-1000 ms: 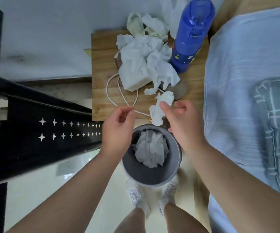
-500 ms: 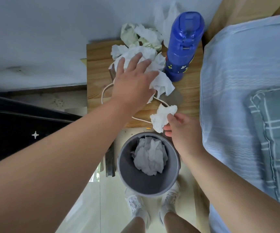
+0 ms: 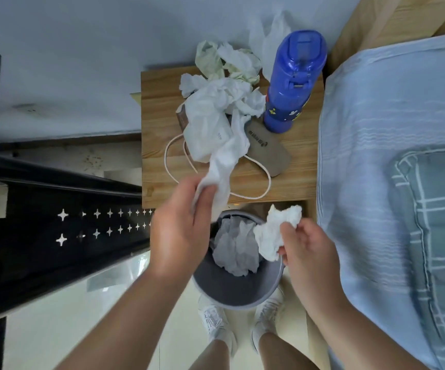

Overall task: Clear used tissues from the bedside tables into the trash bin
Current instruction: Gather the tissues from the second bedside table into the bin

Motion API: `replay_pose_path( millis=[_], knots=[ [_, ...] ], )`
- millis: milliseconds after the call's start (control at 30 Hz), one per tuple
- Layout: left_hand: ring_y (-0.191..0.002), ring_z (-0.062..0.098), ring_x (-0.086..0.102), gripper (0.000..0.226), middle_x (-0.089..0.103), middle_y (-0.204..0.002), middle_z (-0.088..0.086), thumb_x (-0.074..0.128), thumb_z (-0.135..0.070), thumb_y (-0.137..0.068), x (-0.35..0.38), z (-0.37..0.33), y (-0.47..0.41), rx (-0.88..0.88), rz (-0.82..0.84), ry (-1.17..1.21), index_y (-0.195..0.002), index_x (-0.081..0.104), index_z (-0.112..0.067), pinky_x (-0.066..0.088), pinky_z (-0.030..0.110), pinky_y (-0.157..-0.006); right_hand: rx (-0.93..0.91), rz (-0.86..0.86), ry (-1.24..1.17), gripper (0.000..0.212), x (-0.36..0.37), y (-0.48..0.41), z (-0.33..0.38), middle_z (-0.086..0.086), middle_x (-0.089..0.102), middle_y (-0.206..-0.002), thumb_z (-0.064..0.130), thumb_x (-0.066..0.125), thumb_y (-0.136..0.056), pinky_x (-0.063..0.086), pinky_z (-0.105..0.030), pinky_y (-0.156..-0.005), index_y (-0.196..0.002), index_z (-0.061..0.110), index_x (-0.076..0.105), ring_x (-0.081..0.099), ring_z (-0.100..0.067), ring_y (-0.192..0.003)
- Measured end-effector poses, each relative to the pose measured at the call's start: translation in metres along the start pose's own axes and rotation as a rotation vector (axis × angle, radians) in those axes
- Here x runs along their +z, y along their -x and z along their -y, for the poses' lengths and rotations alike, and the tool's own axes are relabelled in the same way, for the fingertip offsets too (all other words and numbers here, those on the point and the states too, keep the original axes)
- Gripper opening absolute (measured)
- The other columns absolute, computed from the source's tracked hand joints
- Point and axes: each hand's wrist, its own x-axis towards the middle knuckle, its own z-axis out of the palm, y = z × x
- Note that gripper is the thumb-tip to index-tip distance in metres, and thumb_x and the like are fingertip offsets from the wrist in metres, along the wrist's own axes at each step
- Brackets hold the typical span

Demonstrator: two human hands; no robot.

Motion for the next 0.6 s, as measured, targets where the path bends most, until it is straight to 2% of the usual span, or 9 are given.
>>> replay_pose_path(
  millis=[67,133,200,233,300,400,500,567,600],
  knots=[
    [-0.079,-0.006,0.064,0.014,0.069,-0.086,-0.025,0.049,-0.047,-0.106,0.010,0.035,0.037,-0.162,0.103,0.000,-0.113,0.060,-0.043,0.046,0.013,-0.061,0.039,0.043,0.093,0.027,0.007,0.005,-0.024,-0.006,0.066,-0.067,0.031,0.060,-0.097,0.050,-0.040,-0.058,-0.074,0.017,0.059,0.065,-0.022,-0.066],
    [-0.082,-0.013,0.064,0.019,0.067,-0.086,-0.029,0.049,-0.041,-0.108,0.025,0.070,0.068,-0.328,0.237,-0.063,-0.121,0.062,-0.046,0.045,0.011,-0.066,0.090,0.083,0.170,0.026,0.017,0.004,-0.047,-0.005,0.065,-0.067,0.029,0.059,-0.097,0.046,-0.035,-0.057,-0.076,0.013,0.060,0.063,-0.021,-0.066],
    [-0.083,-0.016,0.059,0.027,0.065,-0.095,-0.030,0.048,-0.037,-0.109,0.042,0.102,0.092,-0.464,0.374,-0.105,-0.130,0.063,-0.042,0.044,0.010,-0.069,0.156,0.154,0.242,0.021,0.028,-0.003,-0.070,-0.004,0.068,-0.070,0.026,0.058,-0.097,0.044,-0.031,-0.058,-0.081,0.013,0.061,0.065,-0.023,-0.070],
    [-0.086,-0.012,0.060,0.030,0.069,-0.103,-0.022,0.046,-0.035,-0.110,0.050,0.114,0.100,-0.517,0.437,-0.110,-0.135,0.063,-0.038,0.045,0.012,-0.070,0.195,0.203,0.271,0.016,0.033,-0.006,-0.081,-0.001,0.070,-0.074,0.026,0.058,-0.096,0.045,-0.029,-0.059,-0.085,0.016,0.062,0.066,-0.022,-0.074],
    [-0.088,-0.004,0.061,0.032,0.073,-0.117,-0.009,0.044,-0.034,-0.111,0.061,0.135,0.109,-0.563,0.510,-0.134,-0.137,0.062,-0.035,0.046,0.017,-0.070,0.275,0.302,0.309,0.006,0.040,-0.012,-0.100,0.006,0.073,-0.091,0.027,0.060,-0.096,0.045,-0.025,-0.066,-0.101,0.025,0.061,0.068,-0.016,-0.088],
    [-0.085,0.003,0.066,0.034,0.074,-0.120,-0.005,0.049,-0.036,-0.108,0.070,0.154,0.107,-0.595,0.600,-0.165,-0.139,0.061,-0.035,0.051,0.020,-0.070,0.351,0.360,0.269,0.031,0.046,-0.016,-0.121,0.007,0.067,-0.106,0.028,0.060,-0.093,0.049,-0.028,-0.082,-0.125,0.028,0.061,0.066,-0.018,-0.099],
    [-0.103,0.017,0.074,0.050,0.069,-0.137,-0.002,0.061,-0.043,-0.101,0.069,0.154,0.104,-0.703,0.679,-0.086,-0.150,0.055,-0.036,0.060,0.043,-0.096,0.410,0.352,0.164,0.037,0.046,-0.016,-0.119,0.007,0.067,-0.093,0.025,0.059,-0.089,0.051,-0.036,-0.080,-0.125,0.020,0.068,0.065,-0.019,-0.090],
    [-0.113,0.018,0.072,0.053,0.066,-0.141,-0.008,0.060,-0.052,-0.097,0.061,0.142,0.100,-0.668,0.660,-0.086,-0.149,0.055,-0.039,0.058,0.046,-0.102,0.384,0.343,0.162,0.028,0.041,-0.016,-0.104,0.007,0.072,-0.085,0.026,0.059,-0.090,0.058,-0.041,-0.079,-0.116,0.025,0.071,0.071,-0.017,-0.082],
    [-0.108,0.015,0.073,0.052,0.068,-0.137,-0.015,0.056,-0.058,-0.094,0.056,0.133,0.096,-0.621,0.632,-0.089,-0.144,0.057,-0.044,0.058,0.045,-0.101,0.353,0.332,0.161,0.022,0.038,-0.017,-0.092,0.005,0.074,-0.083,0.026,0.060,-0.091,0.060,-0.045,-0.082,-0.109,0.028,0.072,0.073,-0.016,-0.080]
  ],
)
